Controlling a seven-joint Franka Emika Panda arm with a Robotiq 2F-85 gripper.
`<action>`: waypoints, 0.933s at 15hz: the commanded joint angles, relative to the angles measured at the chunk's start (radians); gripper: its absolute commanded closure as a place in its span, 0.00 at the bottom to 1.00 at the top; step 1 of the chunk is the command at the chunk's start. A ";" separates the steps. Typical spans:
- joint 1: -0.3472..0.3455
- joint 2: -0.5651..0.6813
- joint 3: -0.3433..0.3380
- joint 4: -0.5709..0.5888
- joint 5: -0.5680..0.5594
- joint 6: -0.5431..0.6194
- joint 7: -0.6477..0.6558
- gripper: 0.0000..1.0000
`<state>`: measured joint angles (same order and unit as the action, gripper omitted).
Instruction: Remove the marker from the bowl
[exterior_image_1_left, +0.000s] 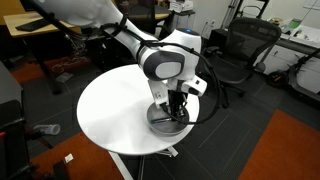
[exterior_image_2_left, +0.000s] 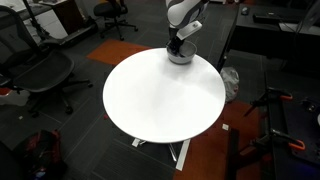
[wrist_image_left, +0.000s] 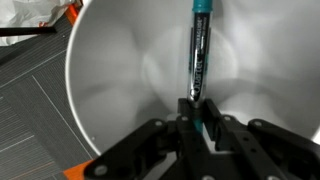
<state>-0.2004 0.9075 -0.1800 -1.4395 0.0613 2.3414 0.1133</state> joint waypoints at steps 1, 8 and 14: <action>0.027 -0.080 -0.018 -0.063 -0.018 -0.035 0.064 0.95; 0.079 -0.244 -0.037 -0.223 -0.053 -0.063 0.117 0.95; 0.130 -0.422 -0.025 -0.433 -0.092 -0.033 0.144 0.95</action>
<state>-0.1025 0.6100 -0.2066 -1.7234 -0.0021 2.2947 0.2244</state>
